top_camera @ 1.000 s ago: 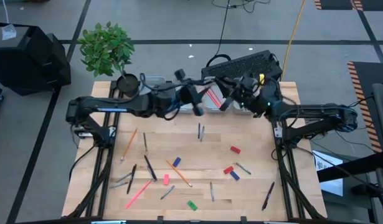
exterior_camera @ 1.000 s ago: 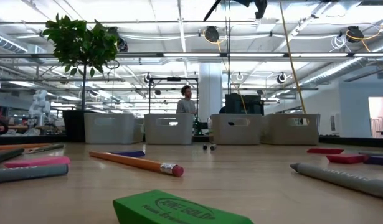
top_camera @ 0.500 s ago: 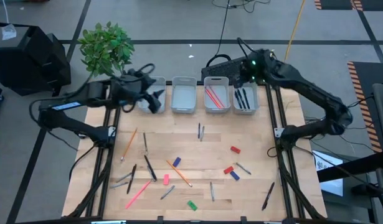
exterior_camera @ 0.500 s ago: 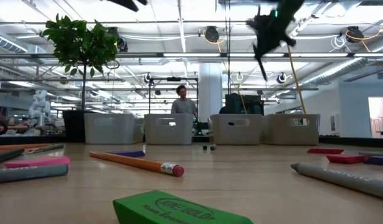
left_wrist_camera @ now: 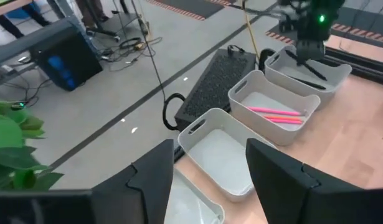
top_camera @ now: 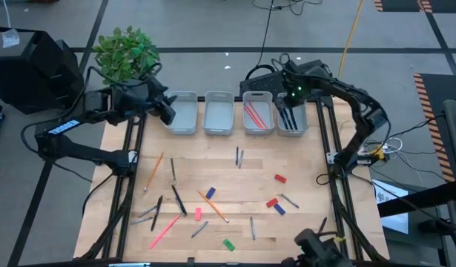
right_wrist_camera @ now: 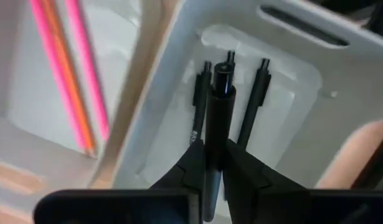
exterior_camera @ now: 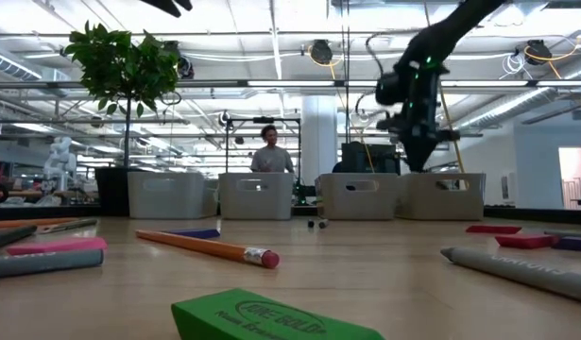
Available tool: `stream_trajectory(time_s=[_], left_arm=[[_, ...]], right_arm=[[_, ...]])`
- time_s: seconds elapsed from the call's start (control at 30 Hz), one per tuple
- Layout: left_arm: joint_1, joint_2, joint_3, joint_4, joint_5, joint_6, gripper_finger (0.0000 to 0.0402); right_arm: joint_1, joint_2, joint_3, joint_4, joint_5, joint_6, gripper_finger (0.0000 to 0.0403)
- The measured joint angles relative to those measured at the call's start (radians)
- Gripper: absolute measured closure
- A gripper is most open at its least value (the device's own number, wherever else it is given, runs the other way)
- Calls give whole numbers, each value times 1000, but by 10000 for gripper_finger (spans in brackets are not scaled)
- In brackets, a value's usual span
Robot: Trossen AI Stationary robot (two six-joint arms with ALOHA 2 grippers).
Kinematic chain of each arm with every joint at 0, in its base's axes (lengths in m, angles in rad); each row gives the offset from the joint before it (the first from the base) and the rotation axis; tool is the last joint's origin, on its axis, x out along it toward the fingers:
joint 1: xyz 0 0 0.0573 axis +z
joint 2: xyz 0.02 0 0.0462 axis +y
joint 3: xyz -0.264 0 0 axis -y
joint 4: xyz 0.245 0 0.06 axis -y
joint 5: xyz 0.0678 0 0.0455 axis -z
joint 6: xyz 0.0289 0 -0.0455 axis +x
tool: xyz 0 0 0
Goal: Sort crayons/erasers/pens/pencils in bins
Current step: Put the black pen into the top right gray bin
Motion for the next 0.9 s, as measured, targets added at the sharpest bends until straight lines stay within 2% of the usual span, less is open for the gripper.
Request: stream_trajectory(time_s=[0.1,0.23,0.37,0.53,0.7,0.8,0.9], left_arm=[[12,2,0,-39,14,-1,198],[22,2,0,-54,84,-9,197],[20,2,0,-57,94,-30,199],[18,2,0,-83,96,-37,199],[7,2,0,-114,152,-78,199],[-23,2,0,-141,158,-94,199],[-60,1,-6,-150,158,-115,199]], right_arm=[[0,44,0,4,1,-14,368],[0,97,-1,4,25,-22,365],[0,125,-1,8,34,-22,362],[0,111,-2,11,54,-6,323],[49,16,-2,11,78,3,280],[152,-87,-2,9,122,30,273],[303,-196,-2,0,137,104,276]])
